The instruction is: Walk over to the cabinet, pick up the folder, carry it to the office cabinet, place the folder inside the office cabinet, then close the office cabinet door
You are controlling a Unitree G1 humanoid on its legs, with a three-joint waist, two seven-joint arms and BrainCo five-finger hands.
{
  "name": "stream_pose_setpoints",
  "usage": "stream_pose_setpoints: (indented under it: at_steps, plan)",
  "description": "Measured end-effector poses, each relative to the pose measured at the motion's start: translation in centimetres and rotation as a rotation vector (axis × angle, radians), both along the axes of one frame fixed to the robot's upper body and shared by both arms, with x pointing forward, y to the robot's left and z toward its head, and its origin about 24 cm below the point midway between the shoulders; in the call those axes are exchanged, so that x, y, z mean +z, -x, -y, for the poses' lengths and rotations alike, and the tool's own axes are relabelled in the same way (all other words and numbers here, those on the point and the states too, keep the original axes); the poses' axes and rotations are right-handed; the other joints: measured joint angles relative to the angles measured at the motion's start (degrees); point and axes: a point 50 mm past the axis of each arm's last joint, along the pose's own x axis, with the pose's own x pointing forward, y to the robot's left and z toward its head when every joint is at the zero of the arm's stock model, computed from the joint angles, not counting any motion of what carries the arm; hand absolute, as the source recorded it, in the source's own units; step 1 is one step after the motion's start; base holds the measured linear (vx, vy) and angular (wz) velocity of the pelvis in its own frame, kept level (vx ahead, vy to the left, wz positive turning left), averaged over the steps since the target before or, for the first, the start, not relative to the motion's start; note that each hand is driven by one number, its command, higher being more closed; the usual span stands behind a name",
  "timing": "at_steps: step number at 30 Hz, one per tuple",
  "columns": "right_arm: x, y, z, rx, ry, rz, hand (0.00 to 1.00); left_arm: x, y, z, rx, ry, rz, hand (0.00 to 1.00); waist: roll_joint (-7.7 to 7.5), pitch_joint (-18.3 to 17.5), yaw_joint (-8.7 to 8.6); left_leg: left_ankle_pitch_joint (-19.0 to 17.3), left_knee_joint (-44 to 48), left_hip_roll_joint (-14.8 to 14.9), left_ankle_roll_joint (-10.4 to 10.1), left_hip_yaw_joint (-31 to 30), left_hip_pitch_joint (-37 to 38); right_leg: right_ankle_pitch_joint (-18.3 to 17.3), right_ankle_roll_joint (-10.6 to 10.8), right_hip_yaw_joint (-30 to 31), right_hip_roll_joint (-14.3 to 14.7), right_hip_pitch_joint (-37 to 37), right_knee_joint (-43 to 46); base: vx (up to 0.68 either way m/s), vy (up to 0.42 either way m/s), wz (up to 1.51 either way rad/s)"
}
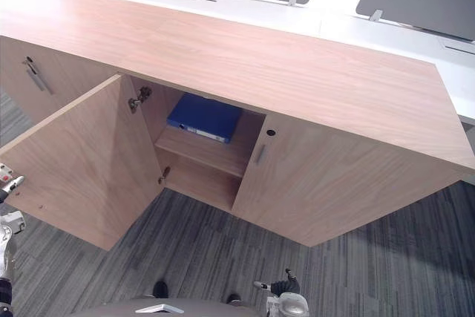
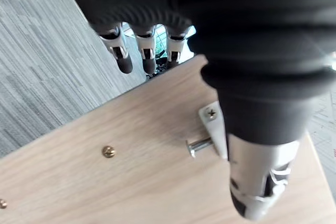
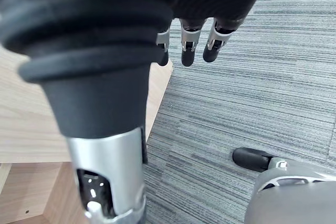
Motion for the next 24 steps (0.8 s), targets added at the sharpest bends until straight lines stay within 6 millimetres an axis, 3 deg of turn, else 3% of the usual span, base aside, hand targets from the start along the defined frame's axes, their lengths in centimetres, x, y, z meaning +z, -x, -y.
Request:
stream_pose_setpoints:
  at_steps: [5,11,19,24]
  plan:
    - [0.0,0.0,0.0,-0.003,0.0,-0.001,0.0,-0.6,0.1,0.7,-0.021,0.01,-0.016,0.0,-0.14,-0.1,0.29,-0.1,0.0,-0.1,0.0,0.1,0.1,0.0,0.0,0.1,-0.1,-0.1,-0.1,0.0,0.0,0.0]
    - [0.0,0.0,0.1,-0.01,0.0,-0.001,0.0,-2.4,1.3,2.9,-0.047,0.066,-0.032,0.0,-0.19,-0.1,0.69,-0.1,0.0,-0.1,0.1,0.1,0.1,0.0,0.0,0.1,-0.1,-0.1,-0.1,0.0,0.0,0.0]
    - [-0.1,0.1,-0.3,-0.001,-0.002,-0.009,0.0,-6.3,3.8,8.2,-0.185,0.195,-0.138,0.0,-0.01,-0.2,1.51,0.1,0.0,-0.4,0.4,-0.1,0.0,0.1,0.1,0.2,-0.4,-0.5,0.5,-0.02,0.003,0.0]
    - [-0.3,0.2,-1.0,0.01,-0.014,-0.025,0.0,-8.8,4.1,13.7,-0.442,0.325,-0.244,0.0,0.04,-0.2,1.17,0.4,0.0,-0.7,0.7,0.4,-0.1,0.4,0.7,1.1,-0.8,-1.1,0.8,-0.06,0.019,-0.05]
